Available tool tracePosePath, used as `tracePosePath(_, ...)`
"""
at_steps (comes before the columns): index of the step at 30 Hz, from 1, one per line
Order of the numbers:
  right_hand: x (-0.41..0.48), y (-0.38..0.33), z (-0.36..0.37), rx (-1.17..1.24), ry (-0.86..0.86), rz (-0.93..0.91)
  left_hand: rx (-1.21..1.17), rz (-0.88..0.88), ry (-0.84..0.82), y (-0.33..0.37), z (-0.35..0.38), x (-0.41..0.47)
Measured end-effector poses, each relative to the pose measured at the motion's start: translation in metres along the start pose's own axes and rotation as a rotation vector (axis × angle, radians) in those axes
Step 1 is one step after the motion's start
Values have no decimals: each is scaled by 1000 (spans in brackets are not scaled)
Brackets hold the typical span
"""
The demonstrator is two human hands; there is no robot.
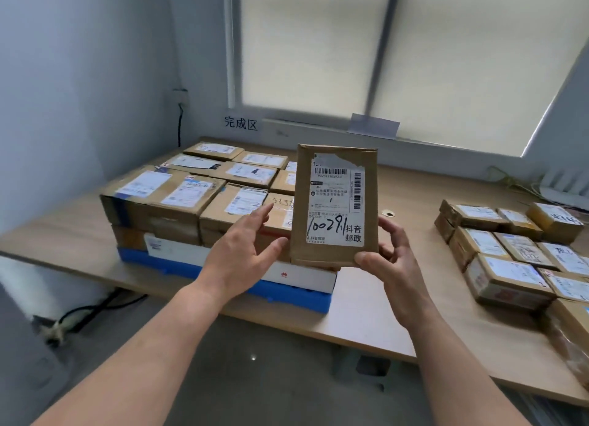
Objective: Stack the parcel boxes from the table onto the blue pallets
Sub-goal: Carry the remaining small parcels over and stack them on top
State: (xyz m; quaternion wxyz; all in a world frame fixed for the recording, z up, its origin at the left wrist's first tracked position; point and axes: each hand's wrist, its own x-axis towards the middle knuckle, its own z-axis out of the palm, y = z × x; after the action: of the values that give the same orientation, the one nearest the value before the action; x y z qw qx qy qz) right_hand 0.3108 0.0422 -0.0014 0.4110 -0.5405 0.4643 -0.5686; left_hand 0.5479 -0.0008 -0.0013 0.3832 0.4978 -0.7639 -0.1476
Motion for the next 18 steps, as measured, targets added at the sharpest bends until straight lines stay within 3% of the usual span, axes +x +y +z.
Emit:
tracePosePath(8, 36, 10, 69, 16, -39, 28, 262, 22, 57, -60, -42, 14)
tracePosePath(18, 108, 19, 127, 52, -71, 49, 362, 2, 76, -121, -72, 57)
